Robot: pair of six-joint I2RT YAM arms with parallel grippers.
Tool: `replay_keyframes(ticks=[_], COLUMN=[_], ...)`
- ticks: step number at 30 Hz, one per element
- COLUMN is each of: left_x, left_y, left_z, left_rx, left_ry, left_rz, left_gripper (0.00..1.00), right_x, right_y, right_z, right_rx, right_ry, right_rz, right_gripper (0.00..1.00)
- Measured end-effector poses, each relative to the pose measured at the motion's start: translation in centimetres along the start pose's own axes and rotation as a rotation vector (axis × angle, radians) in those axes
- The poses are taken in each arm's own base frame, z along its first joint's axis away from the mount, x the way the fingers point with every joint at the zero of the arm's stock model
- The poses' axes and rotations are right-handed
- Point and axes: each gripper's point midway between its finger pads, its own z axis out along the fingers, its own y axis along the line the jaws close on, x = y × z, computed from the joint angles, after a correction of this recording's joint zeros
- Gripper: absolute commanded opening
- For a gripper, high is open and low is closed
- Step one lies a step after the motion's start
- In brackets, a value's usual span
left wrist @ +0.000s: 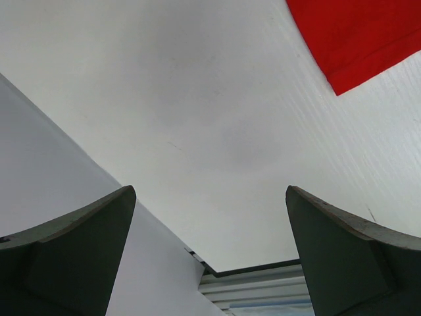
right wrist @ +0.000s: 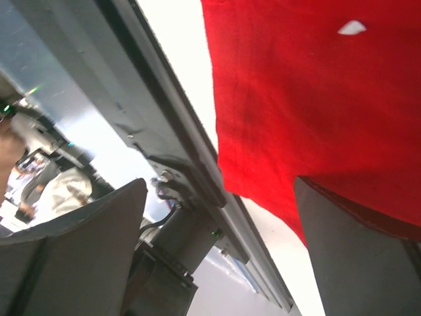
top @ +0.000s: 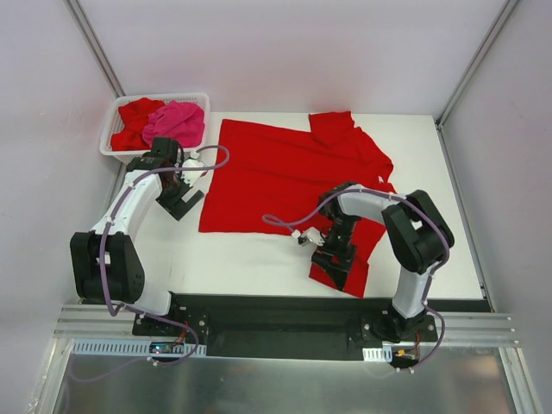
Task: Fold and stack the t-shirts
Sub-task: Grap the side of the flattened tshirt closest away from the robot with both arms
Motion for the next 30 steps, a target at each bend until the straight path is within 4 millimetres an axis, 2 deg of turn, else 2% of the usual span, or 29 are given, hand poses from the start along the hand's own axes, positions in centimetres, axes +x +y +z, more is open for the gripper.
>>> replay_keyframes(ticks=[8,15,18,23,26,30], left_x=[-0.1,-0.5,-0.7,-1.0,-1.2,-1.5], left_y=[0.5,1.0,1.4,1.7,1.8,2.0], left_z=[-0.6,-1.0,-1.2,-1.1,-0.9,-0.6], left_rx=[-0.011,-0.023,-0.032,-0.033,-0.026,-0.021], left_ry=[-0.008,-0.019,-0.025,-0.026,-0.020,-0.015], left_rz=[0.007,0.029,0.027,0.028,0.028,0.028], left_gripper=[0.99,0.99,0.99,0.99,0.98,0.98], right_x=[-0.7,-1.5,-2.0,-5.1,-6.0,-5.1], right_y=[1.2,3.3,4.2,4.0,2.9,-1.5], right_z=[0.4,1.4,1.2,-1.3,-3.9,-8.0], right_rx=[-0.091,-0.154,-0.172,-0.123,-0.028,0.261], right_ry=[0.053,0.089,0.086,-0.011,-0.087,-0.187], right_rz=[-0.042,-0.086,-0.101,-0.152,-0.142,-0.068], right_gripper=[0.99,0.98,0.98,0.98,0.97,0.97])
